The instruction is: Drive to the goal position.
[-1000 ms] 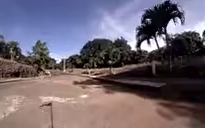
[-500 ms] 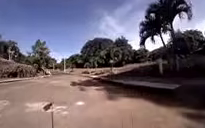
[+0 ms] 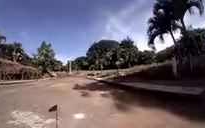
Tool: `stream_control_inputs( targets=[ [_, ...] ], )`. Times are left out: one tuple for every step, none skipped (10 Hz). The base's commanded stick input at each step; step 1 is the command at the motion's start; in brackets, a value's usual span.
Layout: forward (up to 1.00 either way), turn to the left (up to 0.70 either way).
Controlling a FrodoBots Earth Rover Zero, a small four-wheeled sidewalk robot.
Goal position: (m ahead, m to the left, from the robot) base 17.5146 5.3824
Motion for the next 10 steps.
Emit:
stream_control_inputs(
  targets=[
    [1.00, 0.00],
    [1.00, 0.00],
    [1.00, 0.00],
    [1.00, 0.00],
    [1.00, 0.00],
    [1.00, 0.00],
    [1.00, 0.00],
    [1.00, 0.00],
    [1.00, 0.00],
    [1.00, 0.00]
  ],
)
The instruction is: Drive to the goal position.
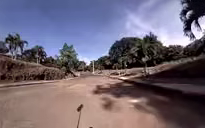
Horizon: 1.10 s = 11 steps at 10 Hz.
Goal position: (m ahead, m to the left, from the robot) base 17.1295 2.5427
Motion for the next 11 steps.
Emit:
stream_control_inputs(
  targets=[
    [1.00, 0.00],
    [1.00, 0.00],
    [1.00, 0.00],
    [1.00, 0.00],
    [1.00, 0.00],
    [1.00, 0.00],
    [1.00, 0.00],
    [1.00, 0.00],
    [1.00, 0.00],
    [1.00, 0.00],
    [1.00, 0.00]
  ],
)
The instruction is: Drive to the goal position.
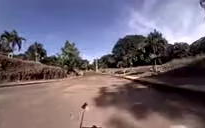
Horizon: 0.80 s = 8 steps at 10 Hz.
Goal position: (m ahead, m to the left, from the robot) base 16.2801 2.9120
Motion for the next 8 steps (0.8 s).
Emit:
stream_control_inputs(
  targets=[
    [1.00, 0.00],
    [1.00, 0.00],
    [1.00, 0.00],
    [1.00, 0.00],
    [1.00, 0.00],
    [1.00, 0.00],
    [1.00, 0.00],
    [1.00, 0.00]
  ],
)
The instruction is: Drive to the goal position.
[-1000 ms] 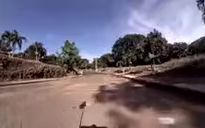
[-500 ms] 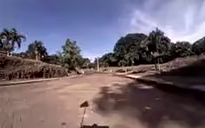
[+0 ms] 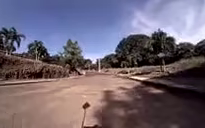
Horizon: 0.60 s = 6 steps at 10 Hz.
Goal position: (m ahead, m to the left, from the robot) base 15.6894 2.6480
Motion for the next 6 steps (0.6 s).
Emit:
stream_control_inputs(
  targets=[
    [1.00, 0.00],
    [1.00, 0.00],
    [1.00, 0.00],
    [1.00, 0.00],
    [1.00, 0.00],
    [1.00, 0.00]
  ],
)
